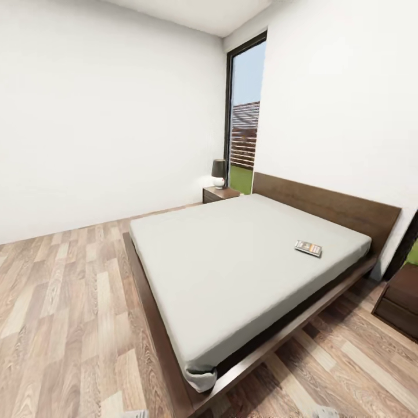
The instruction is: In the bedroom, move the book from the bed onto either nightstand, and place the two sandals side by side next to the bed.
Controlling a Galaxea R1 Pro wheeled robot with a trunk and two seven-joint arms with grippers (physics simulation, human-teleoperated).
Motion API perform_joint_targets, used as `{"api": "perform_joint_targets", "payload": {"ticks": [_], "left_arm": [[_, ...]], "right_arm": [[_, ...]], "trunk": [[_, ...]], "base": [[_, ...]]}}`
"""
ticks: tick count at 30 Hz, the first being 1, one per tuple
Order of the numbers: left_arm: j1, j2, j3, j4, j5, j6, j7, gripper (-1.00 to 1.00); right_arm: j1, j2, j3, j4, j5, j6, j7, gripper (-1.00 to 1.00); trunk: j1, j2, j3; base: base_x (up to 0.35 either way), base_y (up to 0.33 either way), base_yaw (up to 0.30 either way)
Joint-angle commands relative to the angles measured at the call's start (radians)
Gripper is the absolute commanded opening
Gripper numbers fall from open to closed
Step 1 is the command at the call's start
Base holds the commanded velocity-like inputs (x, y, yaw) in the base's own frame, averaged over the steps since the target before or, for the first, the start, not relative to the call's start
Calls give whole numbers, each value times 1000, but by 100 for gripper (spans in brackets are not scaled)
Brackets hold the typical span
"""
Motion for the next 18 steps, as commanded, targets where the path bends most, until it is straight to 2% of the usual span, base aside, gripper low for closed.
{"api": "perform_joint_targets", "payload": {"ticks": [1,11,18], "left_arm": [[-1,0,8,1,2,1,-9,100],[-1,-1,8,1,2,1,-9,100],[-1,-2,8,1,1,1,-9,100]], "right_arm": [[-1,0,-1,1,-7,3,4,100],[-1,0,-1,1,-7,3,4,100],[-1,0,-2,1,-8,3,4,100]], "trunk": [[0,-1,-1],[0,-1,-1],[0,-1,-1]], "base": [[0,0,-300],[0,-1,-300],[0,-87,-300]]}}
